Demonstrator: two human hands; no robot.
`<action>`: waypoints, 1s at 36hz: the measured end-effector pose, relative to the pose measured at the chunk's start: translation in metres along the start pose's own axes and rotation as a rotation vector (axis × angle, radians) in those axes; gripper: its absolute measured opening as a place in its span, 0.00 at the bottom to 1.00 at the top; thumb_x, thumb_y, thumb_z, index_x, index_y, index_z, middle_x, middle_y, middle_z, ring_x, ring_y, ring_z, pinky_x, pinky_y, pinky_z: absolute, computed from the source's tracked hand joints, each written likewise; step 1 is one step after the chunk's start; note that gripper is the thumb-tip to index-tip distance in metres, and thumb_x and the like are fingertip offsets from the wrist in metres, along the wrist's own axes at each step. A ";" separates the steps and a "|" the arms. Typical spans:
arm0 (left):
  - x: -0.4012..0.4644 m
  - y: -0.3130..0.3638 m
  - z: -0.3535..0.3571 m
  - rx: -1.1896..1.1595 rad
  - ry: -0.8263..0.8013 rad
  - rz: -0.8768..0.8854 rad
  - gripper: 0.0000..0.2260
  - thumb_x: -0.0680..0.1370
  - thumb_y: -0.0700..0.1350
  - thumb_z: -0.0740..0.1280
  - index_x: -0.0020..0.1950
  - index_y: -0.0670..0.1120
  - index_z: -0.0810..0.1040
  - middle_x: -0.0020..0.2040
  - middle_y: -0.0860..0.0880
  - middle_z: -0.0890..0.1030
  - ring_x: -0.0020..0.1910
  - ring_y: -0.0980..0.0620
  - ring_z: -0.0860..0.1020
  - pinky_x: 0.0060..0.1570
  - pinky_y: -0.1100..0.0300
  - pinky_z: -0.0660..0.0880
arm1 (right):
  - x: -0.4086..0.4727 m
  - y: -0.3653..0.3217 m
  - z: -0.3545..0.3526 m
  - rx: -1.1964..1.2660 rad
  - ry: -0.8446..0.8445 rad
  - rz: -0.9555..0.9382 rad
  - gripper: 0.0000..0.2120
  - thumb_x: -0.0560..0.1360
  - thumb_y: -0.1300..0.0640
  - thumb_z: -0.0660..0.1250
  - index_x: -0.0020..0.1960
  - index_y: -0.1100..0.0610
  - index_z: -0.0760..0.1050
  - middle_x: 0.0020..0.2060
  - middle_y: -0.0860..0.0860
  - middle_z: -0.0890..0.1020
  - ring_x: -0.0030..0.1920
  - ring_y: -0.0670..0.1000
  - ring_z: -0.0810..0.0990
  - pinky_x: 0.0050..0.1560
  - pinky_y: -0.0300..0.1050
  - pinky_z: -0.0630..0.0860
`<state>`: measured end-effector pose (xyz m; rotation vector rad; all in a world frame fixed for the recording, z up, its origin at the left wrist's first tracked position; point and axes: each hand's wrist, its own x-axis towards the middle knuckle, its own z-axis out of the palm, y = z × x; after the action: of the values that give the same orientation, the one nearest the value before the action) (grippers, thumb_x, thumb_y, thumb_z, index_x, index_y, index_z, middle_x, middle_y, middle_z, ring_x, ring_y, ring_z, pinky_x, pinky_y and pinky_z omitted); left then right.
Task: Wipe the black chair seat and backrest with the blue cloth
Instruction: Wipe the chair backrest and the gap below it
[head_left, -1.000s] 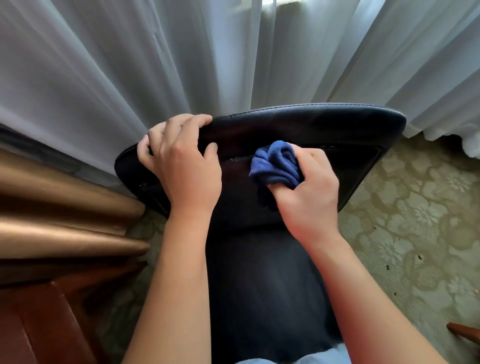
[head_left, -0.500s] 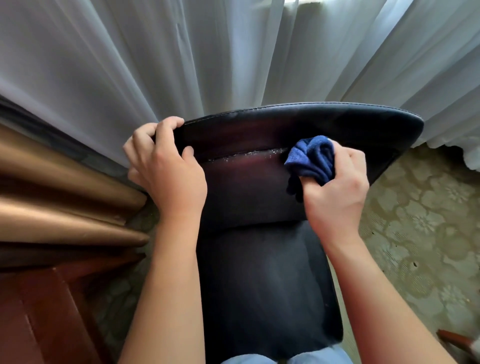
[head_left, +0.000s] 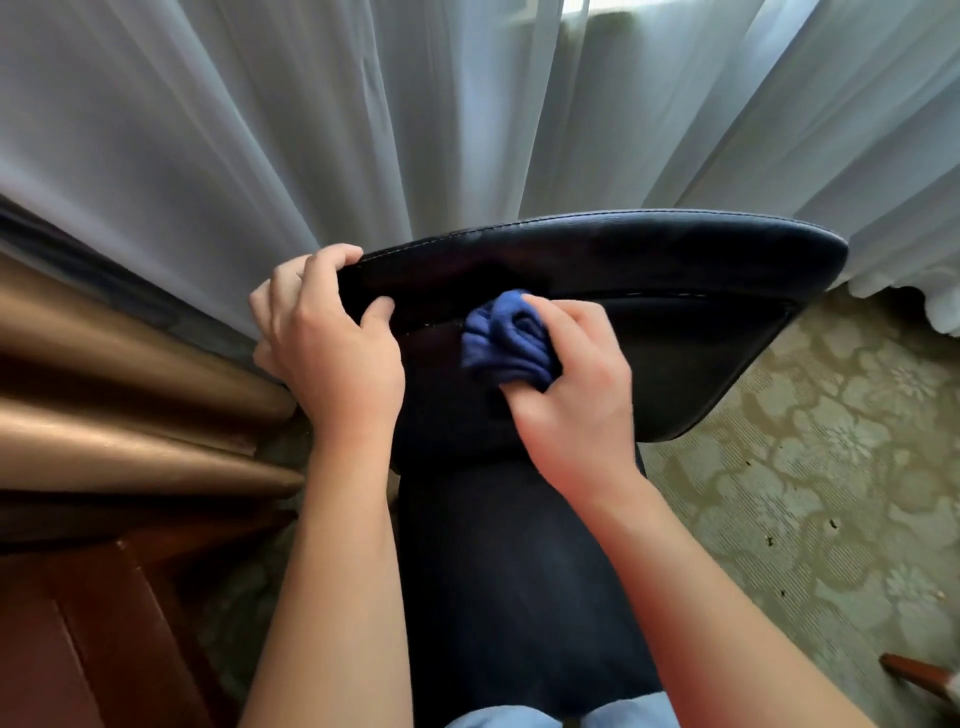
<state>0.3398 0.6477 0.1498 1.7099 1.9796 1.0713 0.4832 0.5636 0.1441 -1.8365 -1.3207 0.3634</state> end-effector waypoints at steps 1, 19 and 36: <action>0.000 0.000 -0.001 -0.006 -0.006 0.005 0.20 0.70 0.43 0.76 0.60 0.52 0.79 0.60 0.53 0.77 0.66 0.46 0.70 0.57 0.44 0.70 | -0.002 0.004 -0.007 0.009 0.040 0.004 0.28 0.65 0.67 0.72 0.65 0.56 0.78 0.54 0.50 0.77 0.54 0.49 0.78 0.57 0.40 0.75; 0.014 -0.009 -0.002 -0.023 -0.019 -0.012 0.17 0.71 0.42 0.76 0.59 0.51 0.80 0.57 0.49 0.78 0.60 0.44 0.72 0.54 0.60 0.64 | 0.016 0.014 0.001 -0.151 0.181 0.054 0.25 0.67 0.64 0.73 0.65 0.57 0.79 0.54 0.54 0.76 0.50 0.56 0.78 0.53 0.53 0.77; 0.009 -0.043 -0.019 -0.199 -0.071 0.062 0.18 0.75 0.37 0.67 0.65 0.46 0.79 0.60 0.50 0.78 0.62 0.50 0.74 0.65 0.59 0.70 | -0.014 -0.023 0.025 0.049 -0.032 -0.054 0.29 0.65 0.68 0.73 0.65 0.58 0.78 0.54 0.52 0.77 0.54 0.47 0.77 0.57 0.34 0.73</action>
<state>0.2945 0.6497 0.1343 1.6872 1.7247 1.1694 0.4470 0.5651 0.1432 -1.7575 -1.3681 0.3944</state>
